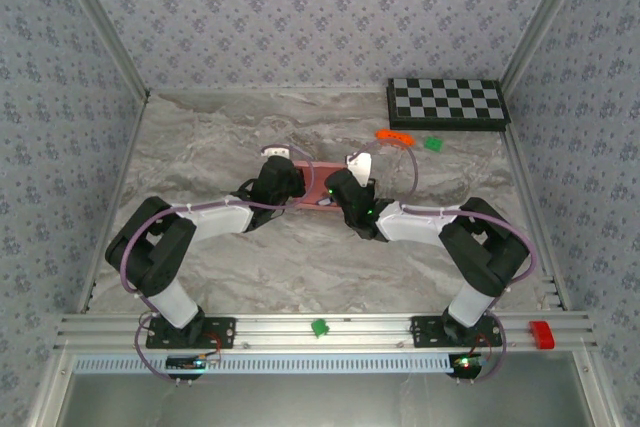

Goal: Fold the paper box

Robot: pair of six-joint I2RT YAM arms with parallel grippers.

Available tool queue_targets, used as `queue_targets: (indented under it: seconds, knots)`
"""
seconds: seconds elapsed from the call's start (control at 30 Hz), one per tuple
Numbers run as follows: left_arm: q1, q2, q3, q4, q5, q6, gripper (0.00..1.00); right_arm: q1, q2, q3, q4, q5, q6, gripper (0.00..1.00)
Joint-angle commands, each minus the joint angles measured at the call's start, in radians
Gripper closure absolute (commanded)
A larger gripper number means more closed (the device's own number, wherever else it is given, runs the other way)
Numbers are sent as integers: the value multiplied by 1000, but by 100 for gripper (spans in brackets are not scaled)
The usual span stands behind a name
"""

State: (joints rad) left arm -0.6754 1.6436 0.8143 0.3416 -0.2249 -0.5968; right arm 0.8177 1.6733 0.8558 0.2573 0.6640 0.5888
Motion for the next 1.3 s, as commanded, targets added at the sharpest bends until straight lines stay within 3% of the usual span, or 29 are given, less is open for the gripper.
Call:
queue_targets:
  seconds: [0.0,0.53,0.97,1.27]
  knots:
    - [-8,14,-3,-46,32,-27,98,3,22,1,-41,-51,32,100]
    - [-9,1,-36,-30,42,-49,100,23,24,-16,-33,-37,75,100]
    - [-19,-15,-74,-7,33,-49,100,81,26,-25,-68,63,49,100]
    - [-26,-44,-96,3,20,-42,92,127,19,-17,-99,159,13,98]
